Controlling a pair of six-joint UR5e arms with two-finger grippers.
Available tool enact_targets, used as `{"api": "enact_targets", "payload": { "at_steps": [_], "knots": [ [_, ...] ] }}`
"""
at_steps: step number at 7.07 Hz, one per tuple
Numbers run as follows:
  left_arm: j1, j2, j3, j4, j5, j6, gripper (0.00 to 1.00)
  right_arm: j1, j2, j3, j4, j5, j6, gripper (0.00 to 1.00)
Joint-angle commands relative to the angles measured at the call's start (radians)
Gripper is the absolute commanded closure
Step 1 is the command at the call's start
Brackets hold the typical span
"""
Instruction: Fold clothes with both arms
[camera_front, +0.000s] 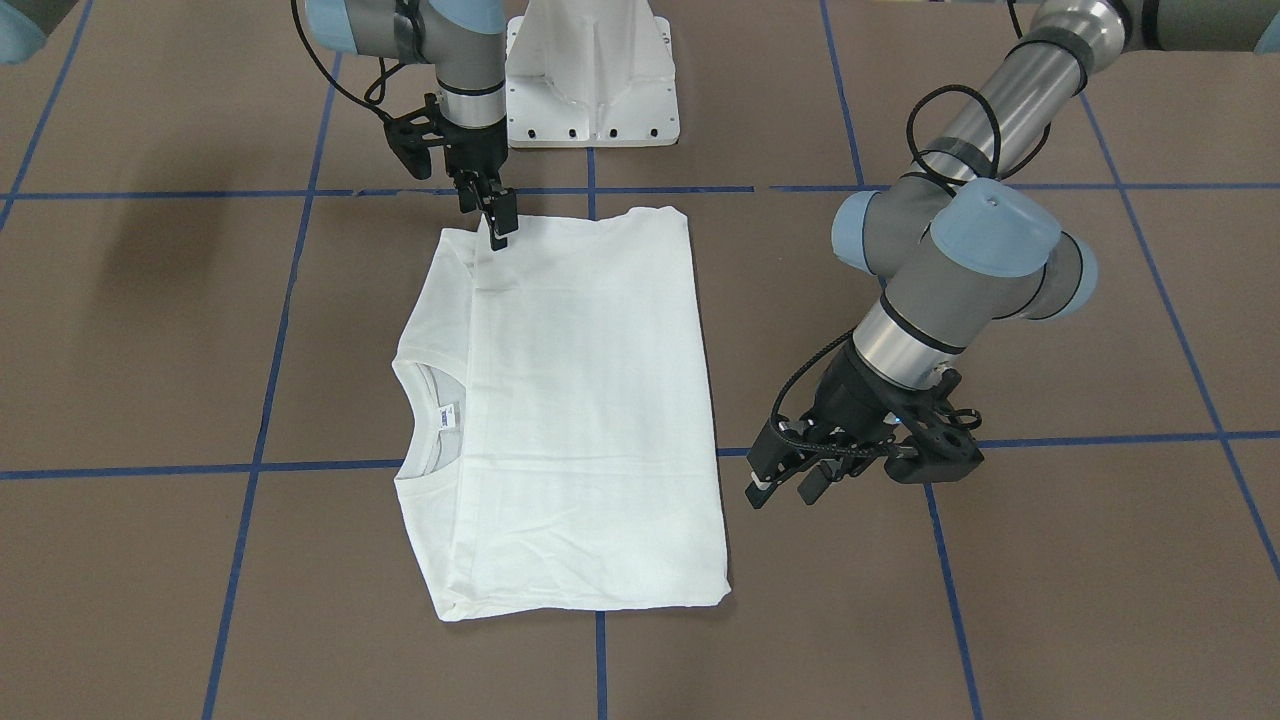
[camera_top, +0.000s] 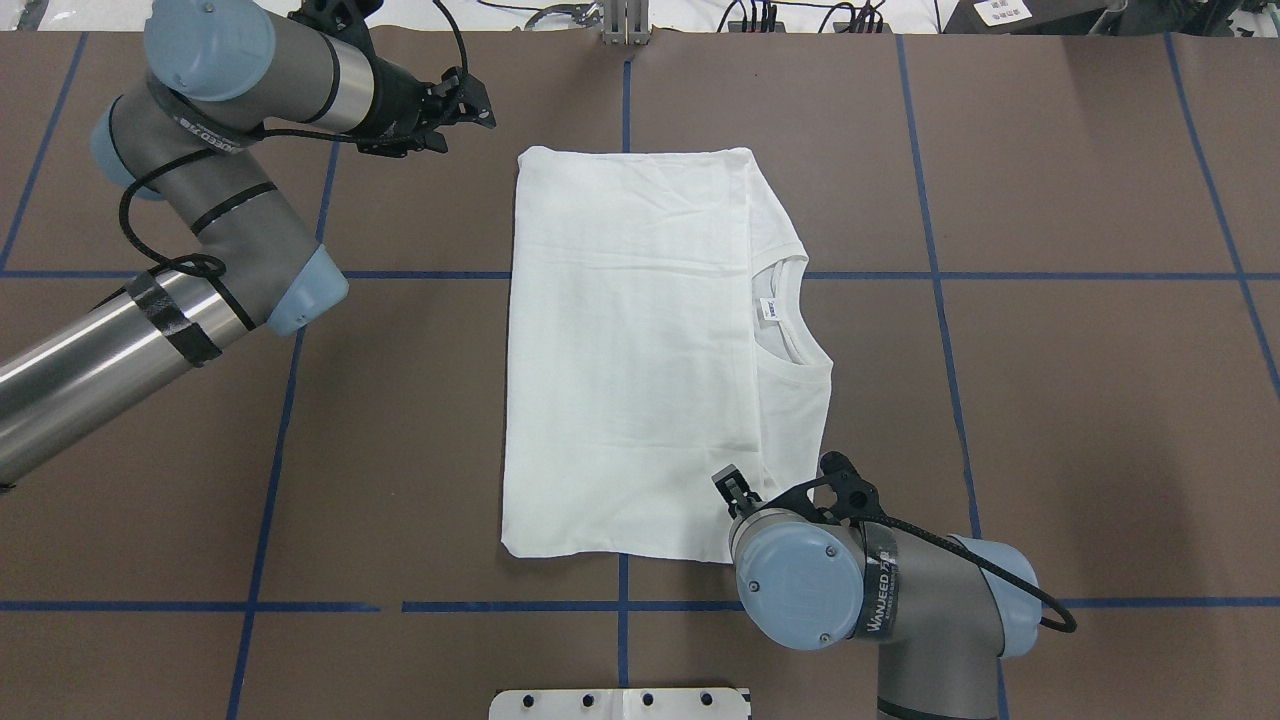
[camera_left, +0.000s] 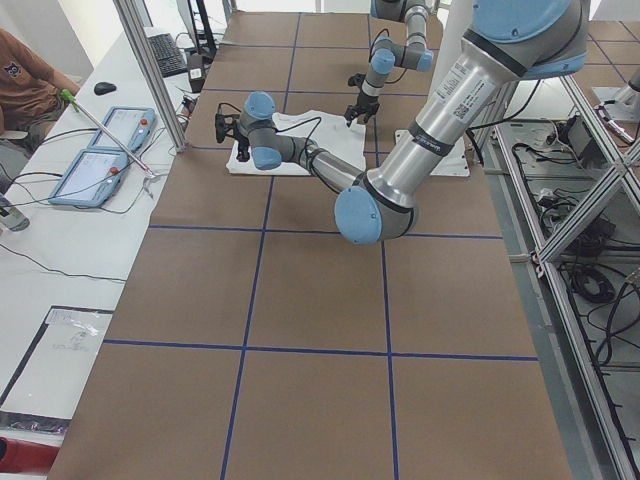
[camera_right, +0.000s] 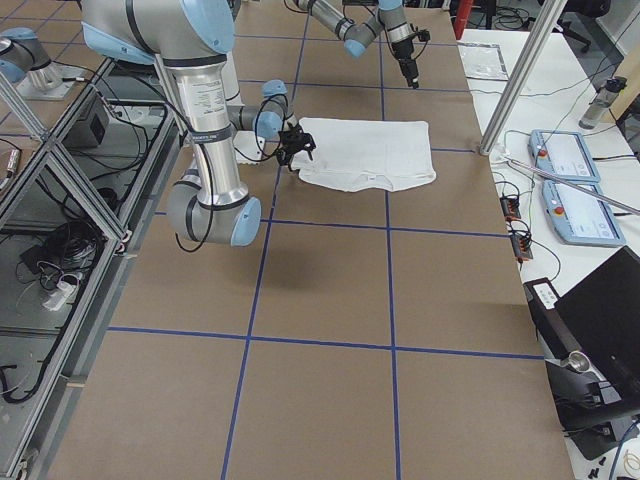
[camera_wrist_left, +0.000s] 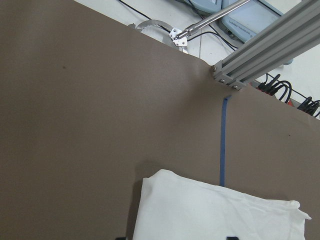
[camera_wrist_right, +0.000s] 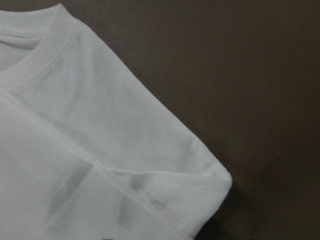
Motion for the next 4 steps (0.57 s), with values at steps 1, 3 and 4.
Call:
{"api": "enact_targets", "payload": {
  "at_steps": [1, 3, 4],
  "knots": [
    [0.0, 0.002, 0.001, 0.0, 0.0, 0.0, 0.27, 0.002, 0.012, -0.015, 0.0, -0.002, -0.005, 0.12],
    [0.0, 0.005, -0.001, -0.001, 0.0, 0.0, 0.27, 0.004, 0.012, -0.018, -0.002, -0.002, -0.005, 0.15],
    [0.0, 0.005, -0.001, -0.002, 0.0, 0.0, 0.27, 0.005, 0.012, -0.018, -0.003, -0.002, -0.005, 0.18]
  ]
}}
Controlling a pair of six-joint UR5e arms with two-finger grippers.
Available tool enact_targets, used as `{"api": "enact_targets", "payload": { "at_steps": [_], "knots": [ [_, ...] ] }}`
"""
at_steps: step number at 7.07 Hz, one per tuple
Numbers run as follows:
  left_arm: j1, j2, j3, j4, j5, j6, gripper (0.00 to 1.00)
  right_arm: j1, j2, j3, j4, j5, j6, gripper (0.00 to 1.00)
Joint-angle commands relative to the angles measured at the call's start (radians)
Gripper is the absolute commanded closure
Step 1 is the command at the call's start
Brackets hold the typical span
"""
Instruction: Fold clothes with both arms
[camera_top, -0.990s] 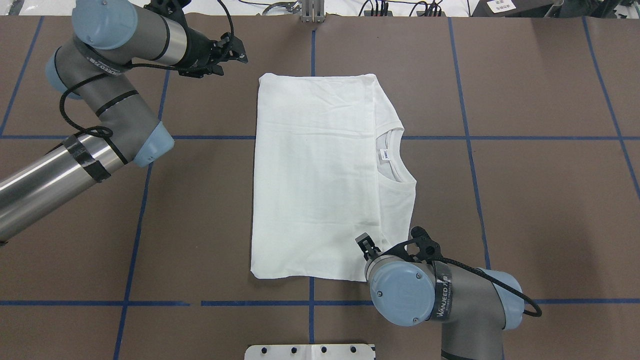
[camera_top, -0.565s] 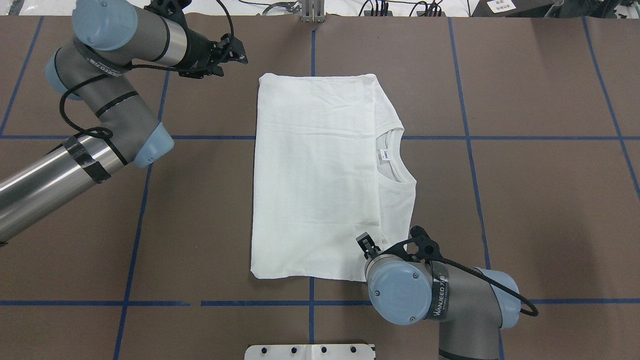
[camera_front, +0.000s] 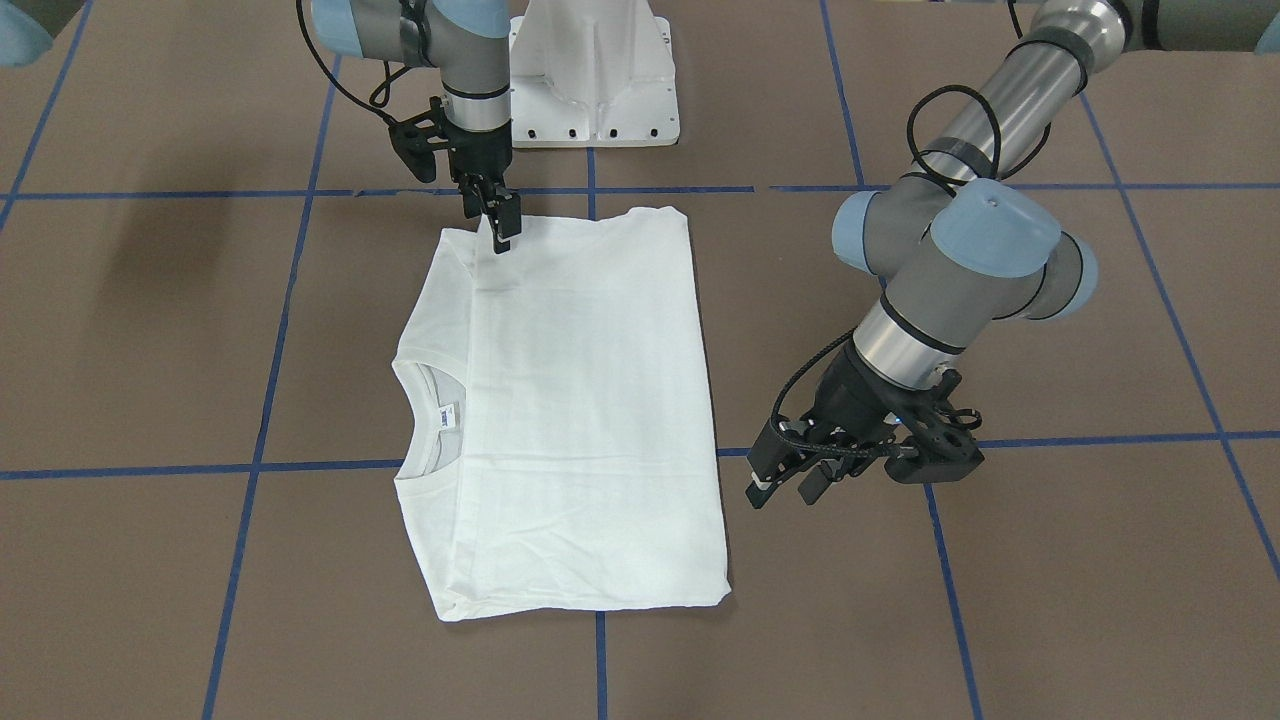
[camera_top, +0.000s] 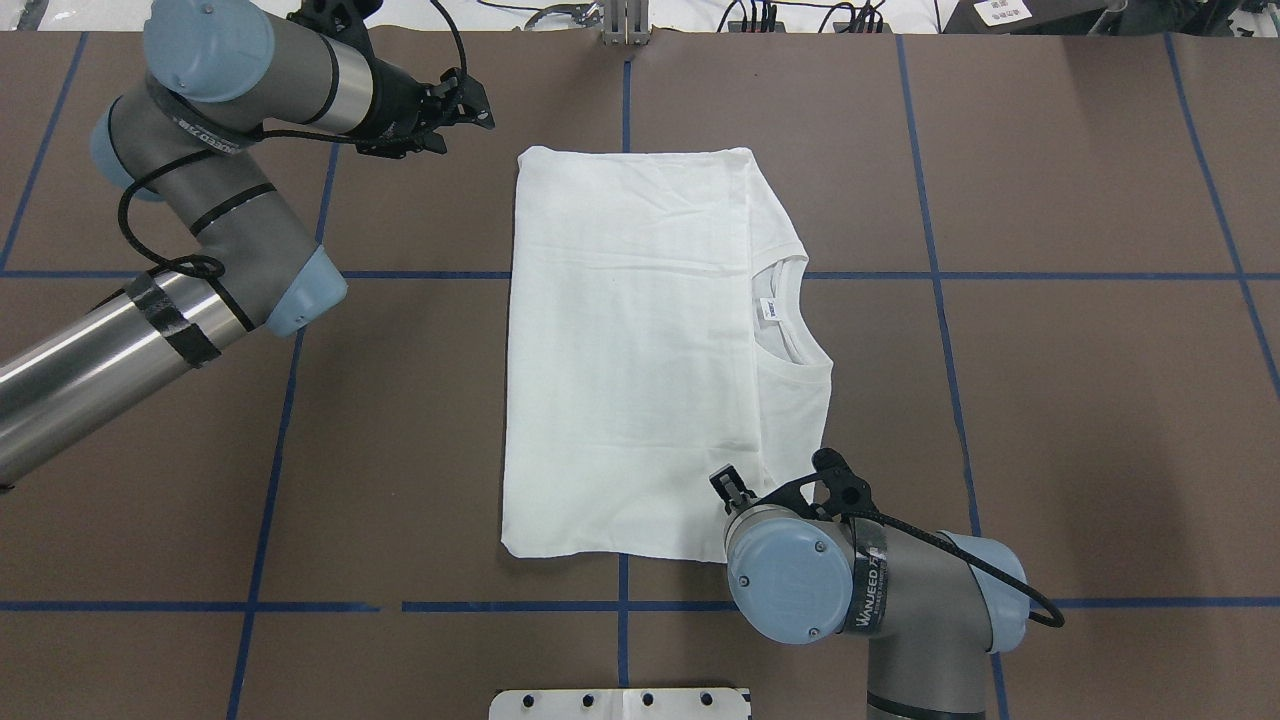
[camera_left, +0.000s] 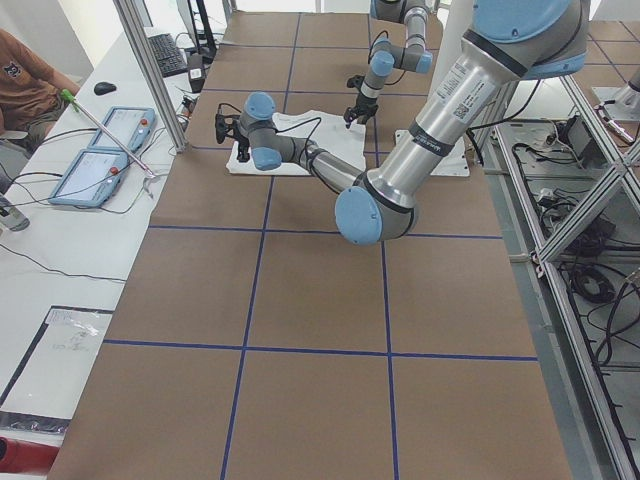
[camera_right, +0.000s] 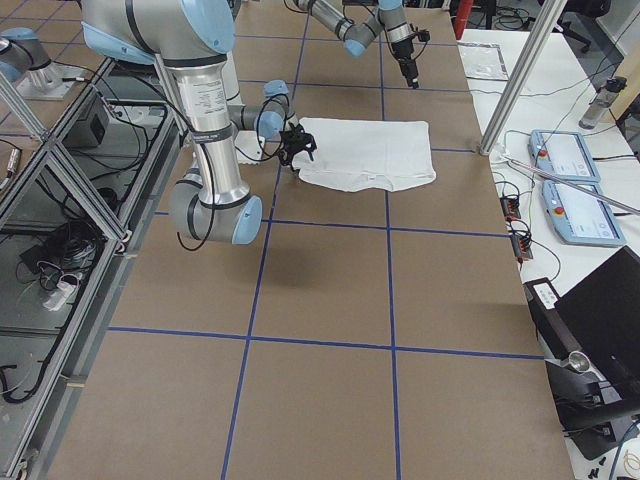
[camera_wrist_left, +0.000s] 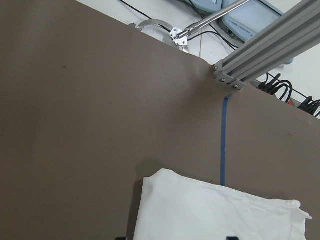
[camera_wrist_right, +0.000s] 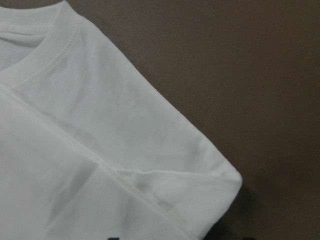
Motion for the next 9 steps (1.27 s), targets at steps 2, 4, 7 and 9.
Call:
{"api": "enact_targets", "payload": {
  "at_steps": [2, 4, 7, 9],
  "knots": [
    [0.0, 0.004, -0.009, 0.001, 0.0, 0.0, 0.27, 0.009, 0.0, 0.001, -0.006, 0.0, 0.003, 0.5],
    [0.0, 0.007, -0.02, 0.001, 0.0, -0.005, 0.27, 0.009, 0.0, 0.002, -0.006, 0.0, 0.012, 1.0],
    [0.002, 0.012, -0.026, 0.003, 0.0, -0.009, 0.27, 0.011, -0.003, 0.01, -0.011, 0.001, 0.007, 1.0],
    [0.062, 0.058, -0.087, 0.003, 0.006, -0.129, 0.27, 0.012, -0.001, 0.018, -0.012, 0.006, 0.006, 1.0]
  ]
}}
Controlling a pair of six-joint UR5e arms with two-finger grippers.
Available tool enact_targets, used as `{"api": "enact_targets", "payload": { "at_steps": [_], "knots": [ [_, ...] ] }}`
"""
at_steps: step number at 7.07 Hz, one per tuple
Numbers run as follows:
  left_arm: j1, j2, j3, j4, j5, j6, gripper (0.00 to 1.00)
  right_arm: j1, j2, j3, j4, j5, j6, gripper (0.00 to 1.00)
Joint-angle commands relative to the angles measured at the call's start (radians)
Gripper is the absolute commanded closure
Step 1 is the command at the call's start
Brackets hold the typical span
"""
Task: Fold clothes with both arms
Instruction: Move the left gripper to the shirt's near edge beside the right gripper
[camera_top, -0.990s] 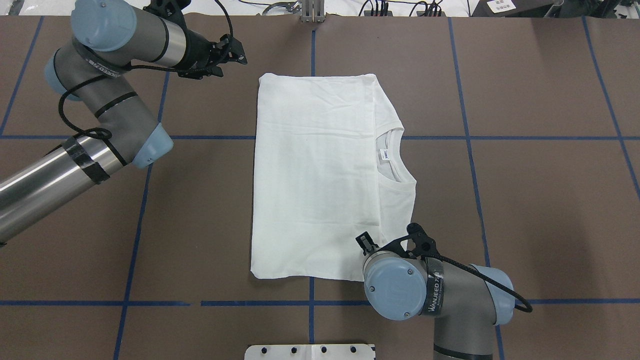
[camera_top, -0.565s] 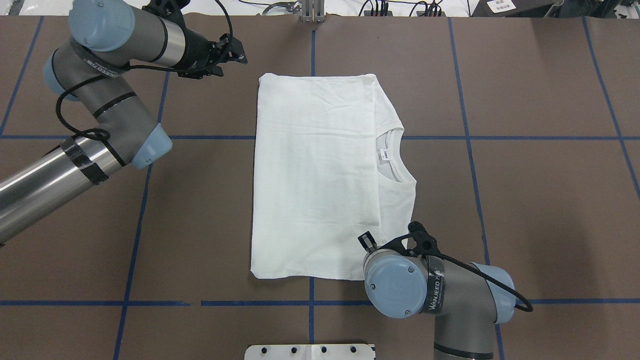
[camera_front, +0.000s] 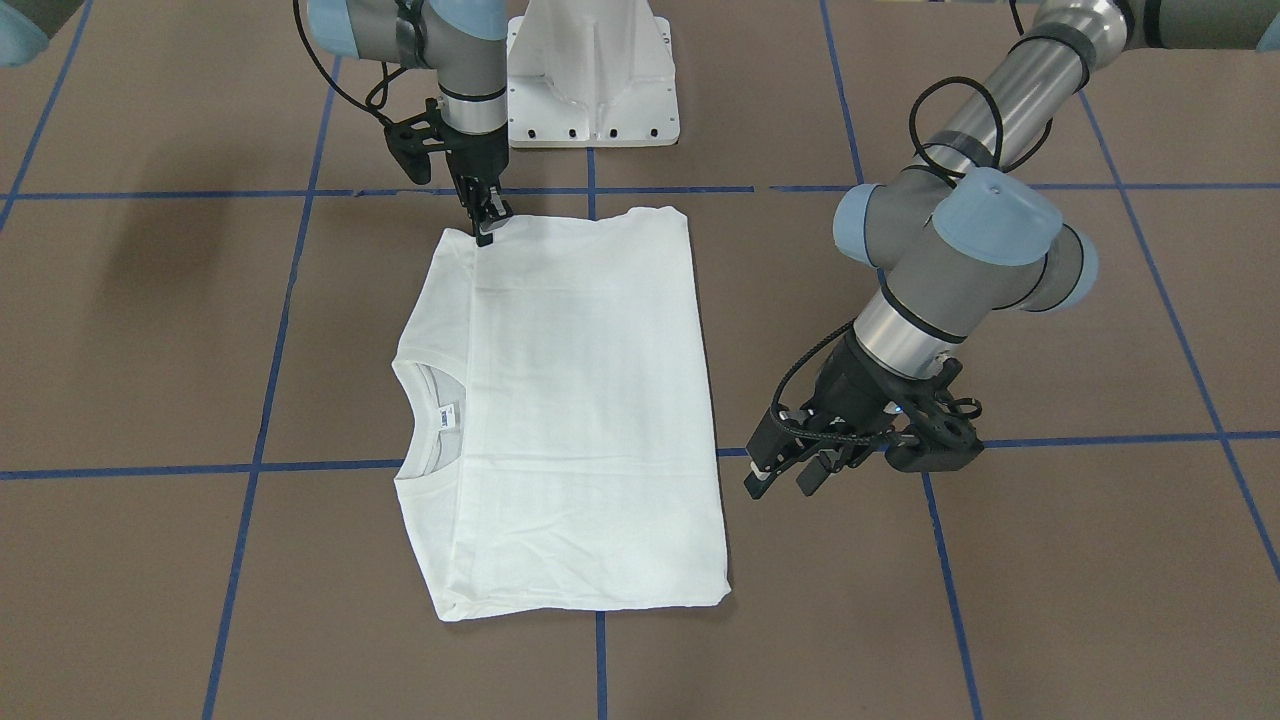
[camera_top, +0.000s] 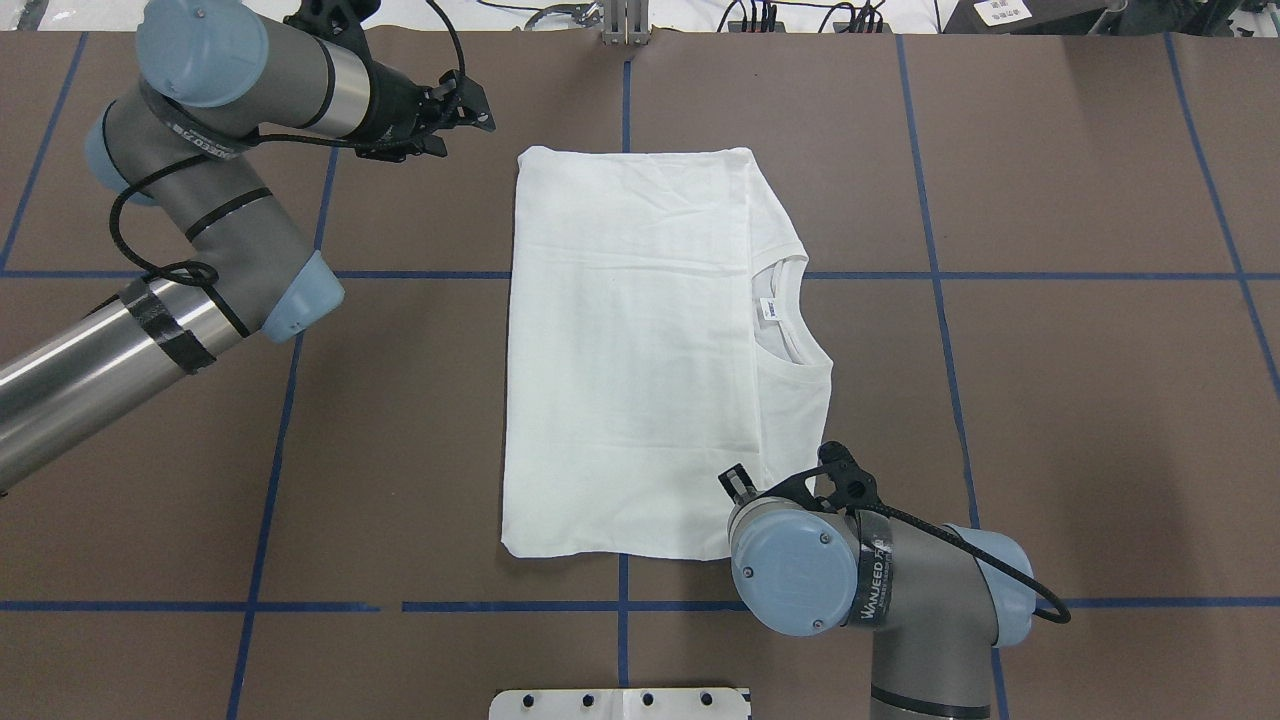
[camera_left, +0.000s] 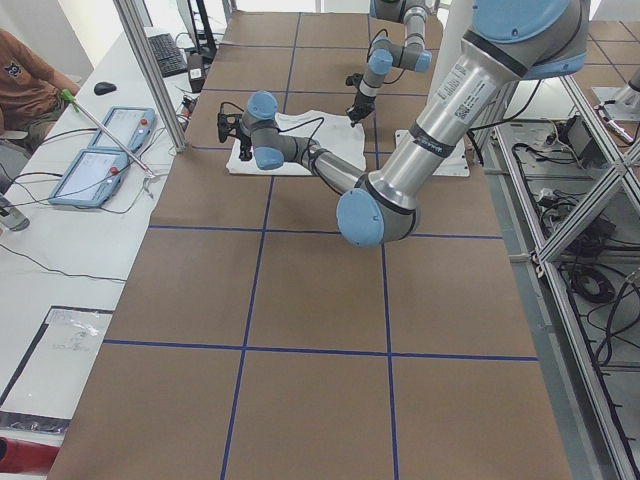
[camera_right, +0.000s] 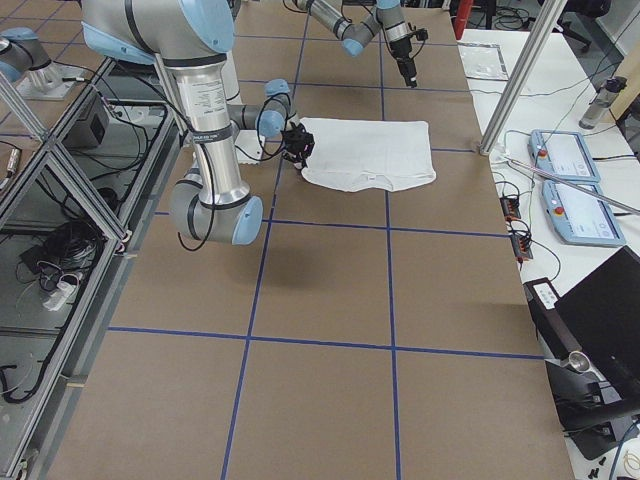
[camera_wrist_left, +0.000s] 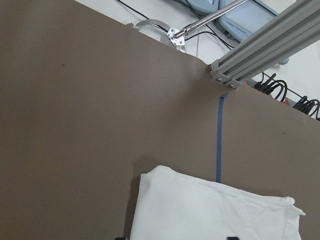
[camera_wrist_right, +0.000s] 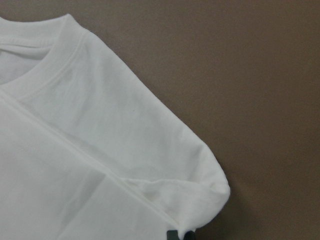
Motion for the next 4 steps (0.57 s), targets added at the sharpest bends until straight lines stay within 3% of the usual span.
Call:
{"api": "enact_targets", "payload": {
  "at_steps": [1, 2, 4],
  "knots": [
    [0.1, 0.068, -0.139, 0.011, 0.018, -0.188, 0.27, 0.004, -0.005, 0.021, -0.001, 0.007, -0.007, 1.0],
    [0.168, 0.107, -0.212, 0.019, 0.037, -0.305, 0.27, 0.007, -0.011, 0.055, -0.001, 0.011, -0.007, 1.0],
    [0.373, 0.237, -0.414, 0.187, 0.264, -0.43, 0.27, 0.006, -0.007, 0.07, -0.016, 0.014, -0.009, 1.0]
  ]
}}
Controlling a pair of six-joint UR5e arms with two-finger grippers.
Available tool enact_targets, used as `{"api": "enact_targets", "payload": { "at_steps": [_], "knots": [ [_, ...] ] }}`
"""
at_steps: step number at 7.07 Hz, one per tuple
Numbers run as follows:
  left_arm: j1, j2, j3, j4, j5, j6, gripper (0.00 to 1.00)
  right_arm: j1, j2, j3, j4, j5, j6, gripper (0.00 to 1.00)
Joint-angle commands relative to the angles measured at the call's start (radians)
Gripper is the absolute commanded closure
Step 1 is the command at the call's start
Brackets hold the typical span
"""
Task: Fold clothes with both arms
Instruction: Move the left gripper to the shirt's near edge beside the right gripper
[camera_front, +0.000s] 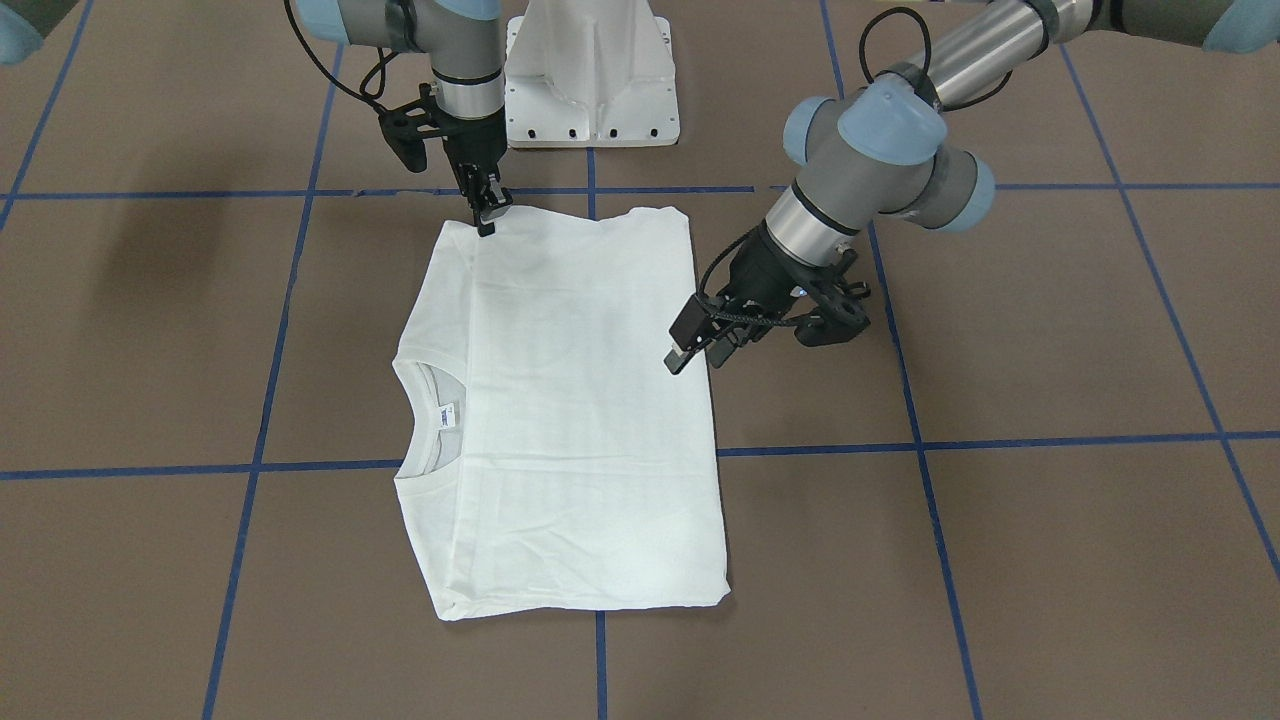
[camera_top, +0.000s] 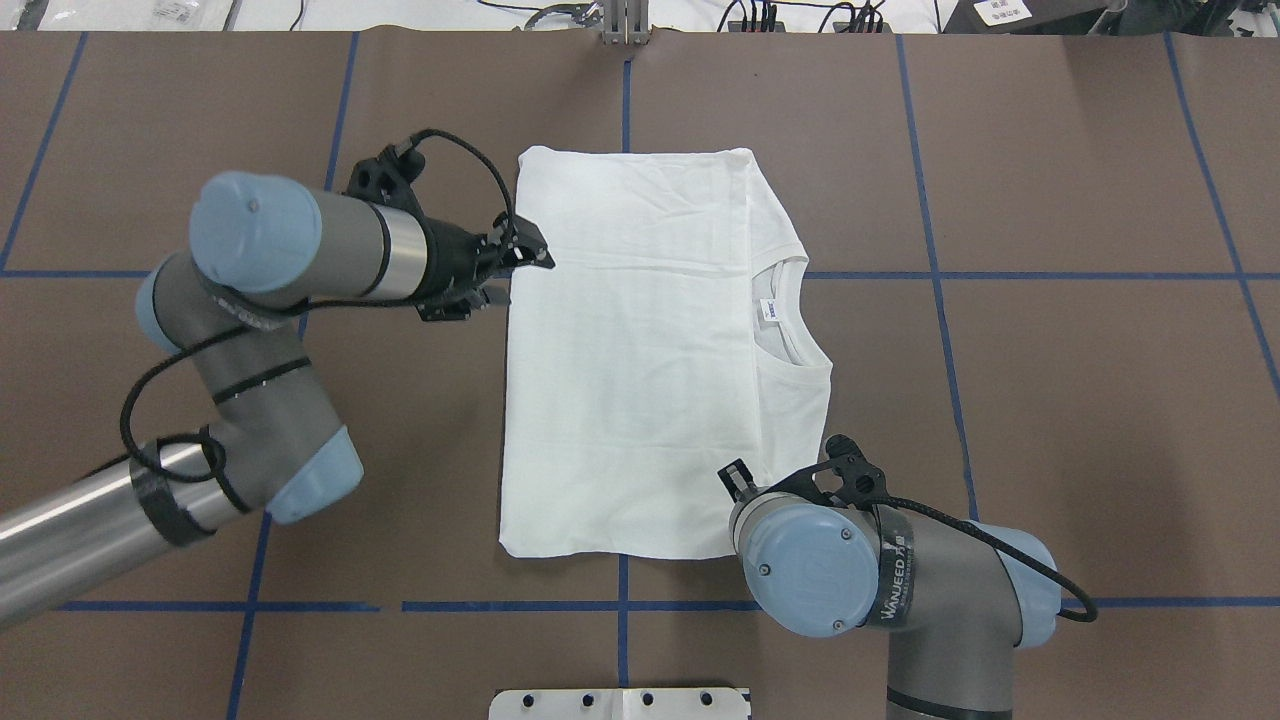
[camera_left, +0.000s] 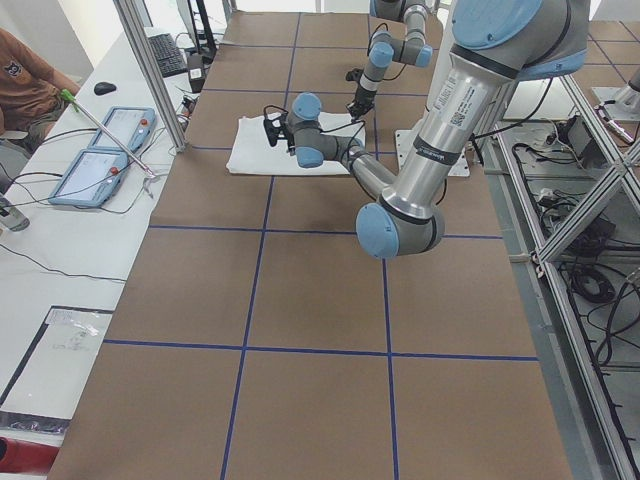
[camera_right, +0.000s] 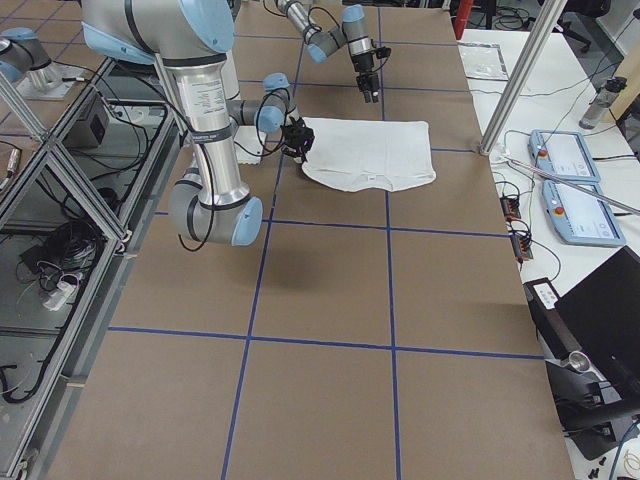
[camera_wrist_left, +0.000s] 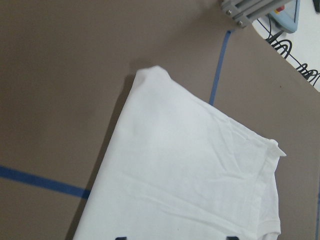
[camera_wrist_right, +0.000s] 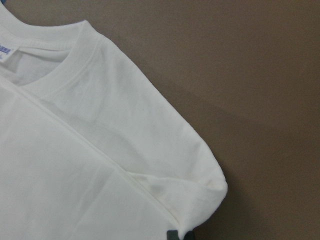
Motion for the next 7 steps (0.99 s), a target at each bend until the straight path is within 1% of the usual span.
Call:
{"api": "enact_targets", "payload": {
  "at_steps": [1, 2, 3, 4, 5, 7],
  "knots": [
    [0.17, 0.117, -0.257, 0.27, 0.146, -0.085, 0.27, 0.002, 0.002, 0.015, -0.008, 0.006, -0.001, 1.0],
    [0.245, 0.157, -0.342, 0.394, 0.165, -0.125, 0.27, 0.002, 0.0, 0.016, -0.008, 0.006, -0.001, 1.0],
    [0.298, 0.177, -0.335, 0.399, 0.221, -0.156, 0.27, 0.003, -0.003, 0.017, -0.008, 0.006, -0.001, 1.0],
    [0.346, 0.179, -0.32, 0.402, 0.228, -0.167, 0.28, 0.003, -0.001, 0.017, -0.008, 0.006, -0.001, 1.0],
    [0.348, 0.167, -0.277, 0.402, 0.229, -0.167, 0.28, 0.003, -0.004, 0.02, -0.008, 0.006, -0.001, 1.0],
    [0.357, 0.163, -0.268, 0.402, 0.226, -0.167, 0.3, 0.002, 0.002, 0.04, -0.049, 0.006, -0.001, 1.0]
  ]
}}
